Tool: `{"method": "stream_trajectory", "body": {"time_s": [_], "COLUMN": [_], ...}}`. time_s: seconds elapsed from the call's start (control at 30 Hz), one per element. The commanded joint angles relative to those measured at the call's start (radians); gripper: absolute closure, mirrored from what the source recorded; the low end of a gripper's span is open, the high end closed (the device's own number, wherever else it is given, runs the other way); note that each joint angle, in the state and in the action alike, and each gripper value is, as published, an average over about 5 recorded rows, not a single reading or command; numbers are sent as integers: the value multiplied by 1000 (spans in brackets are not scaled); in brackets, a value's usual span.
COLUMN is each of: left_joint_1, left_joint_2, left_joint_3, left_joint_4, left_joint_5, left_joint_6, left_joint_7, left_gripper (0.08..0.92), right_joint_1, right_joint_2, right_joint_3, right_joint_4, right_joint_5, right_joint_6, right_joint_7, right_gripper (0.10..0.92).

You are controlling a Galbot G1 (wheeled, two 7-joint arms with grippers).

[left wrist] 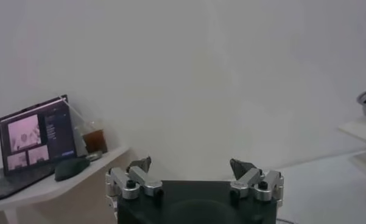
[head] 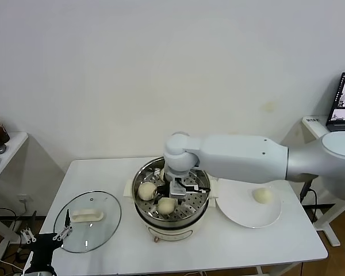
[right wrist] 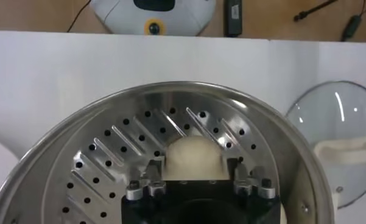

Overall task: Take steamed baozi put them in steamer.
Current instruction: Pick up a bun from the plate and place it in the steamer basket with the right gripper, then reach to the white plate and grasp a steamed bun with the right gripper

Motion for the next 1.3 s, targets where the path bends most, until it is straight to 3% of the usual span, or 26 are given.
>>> {"method": "stream_trajectory", "body": {"time_s": [0.03, 0.2, 0.3, 0.4, 0.53, 0.9, 1.3], "left_joint_1": [-2, -6, -8, -11, -15, -17, -13], "left_joint_2": [2, 5, 9, 13, 18, 25, 21], "left_joint_3": [1, 6, 12, 22, 36, 53, 60], "left_joint_4": [-3, -4, -4, -4, -4, 0, 7], "left_joint_5": [0, -1, -1, 1, 6, 19, 36], "left_joint_6": [2, 2, 2, 3, 4, 9, 13], "left_joint_7": [1, 1, 1, 2, 2, 4, 5], "left_gripper": [177, 177, 177, 177, 177, 177, 177], "right_joint_1": [78, 122, 128, 113, 37, -385, -659], "right_joint_2": [-89, -233, -331, -424, -533, -692, -591], "right_joint_3": [35, 71, 78, 88, 151, 494, 748], "right_joint_4": [14, 18, 32, 27, -23, -152, -348], "right_joint_5": [74, 162, 206, 196, 156, -26, -163], "right_joint_6": [-47, -215, -406, -609, -737, -649, -534], "right_joint_7": [-32, -73, -85, -85, -69, -95, -54], "right_gripper": [222, 203, 203, 203, 203, 203, 203]}}
